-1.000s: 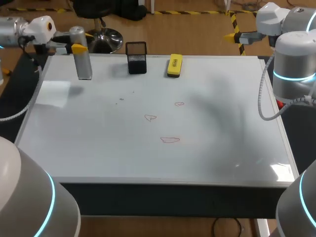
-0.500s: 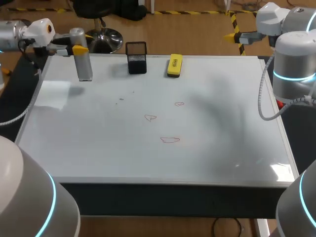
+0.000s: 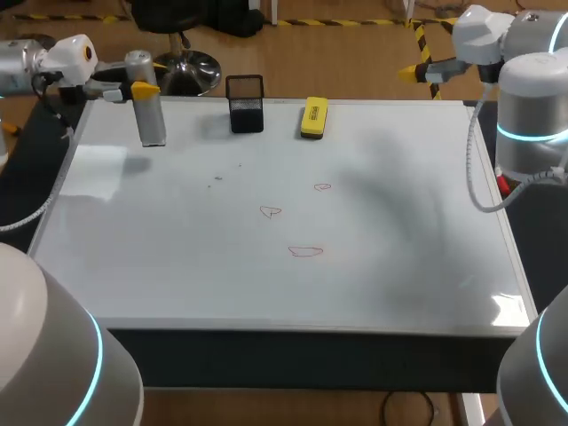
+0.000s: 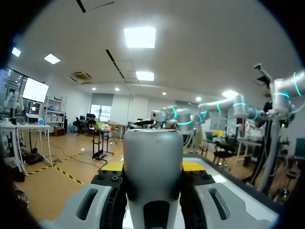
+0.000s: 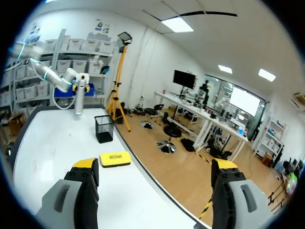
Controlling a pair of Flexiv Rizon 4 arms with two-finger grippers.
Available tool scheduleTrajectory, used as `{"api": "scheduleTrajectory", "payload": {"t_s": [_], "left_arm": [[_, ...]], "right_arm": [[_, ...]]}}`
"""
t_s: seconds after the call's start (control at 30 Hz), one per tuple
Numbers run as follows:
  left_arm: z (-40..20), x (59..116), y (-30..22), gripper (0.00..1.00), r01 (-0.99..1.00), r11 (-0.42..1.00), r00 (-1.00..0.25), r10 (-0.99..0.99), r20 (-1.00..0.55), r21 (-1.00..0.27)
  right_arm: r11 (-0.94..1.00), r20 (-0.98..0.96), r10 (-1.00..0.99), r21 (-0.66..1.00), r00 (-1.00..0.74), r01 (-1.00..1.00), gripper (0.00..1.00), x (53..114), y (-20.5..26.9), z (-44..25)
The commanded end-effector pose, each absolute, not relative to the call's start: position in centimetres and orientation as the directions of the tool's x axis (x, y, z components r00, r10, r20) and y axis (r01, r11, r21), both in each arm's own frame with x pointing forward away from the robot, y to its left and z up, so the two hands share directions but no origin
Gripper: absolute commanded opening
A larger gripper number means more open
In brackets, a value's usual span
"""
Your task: Pick up the inspection probe, press it on each red-marked spot on the whiteboard one by one, put down the probe, pick up the eraser, and wipe off all the red marks.
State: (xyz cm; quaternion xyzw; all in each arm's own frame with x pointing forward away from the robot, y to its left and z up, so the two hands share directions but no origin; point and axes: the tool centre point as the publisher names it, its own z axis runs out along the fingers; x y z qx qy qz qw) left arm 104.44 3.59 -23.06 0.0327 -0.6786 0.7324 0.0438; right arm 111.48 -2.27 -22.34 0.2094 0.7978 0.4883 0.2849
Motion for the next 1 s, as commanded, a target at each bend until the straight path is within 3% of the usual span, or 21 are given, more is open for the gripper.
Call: {"api": "scheduleTrajectory", "payload": {"t_s": [0.03,0.53,1.0], "left_arm": [[-22.7,103.9,3.4,0.00,-0.106,-0.070,-0.972,-0.203,0.118,-0.992],[-22.7,103.9,3.4,0.00,-0.106,-0.070,-0.972,-0.203,0.118,-0.992],[-22.7,103.9,3.4,0.00,-0.106,-0.070,-0.972,-0.203,0.118,-0.992]], "right_arm": [[0.552,-0.223,0.350,0.834,-0.910,0.008,1.00,113.8,-1.0,-22.5],[0.778,-0.138,-0.254,0.559,-0.957,-0.287,1.00,114.9,5.8,-25.5],[0.739,-0.062,-0.596,0.347,-0.801,-0.577,1.00,114.2,9.3,-28.8]]}}
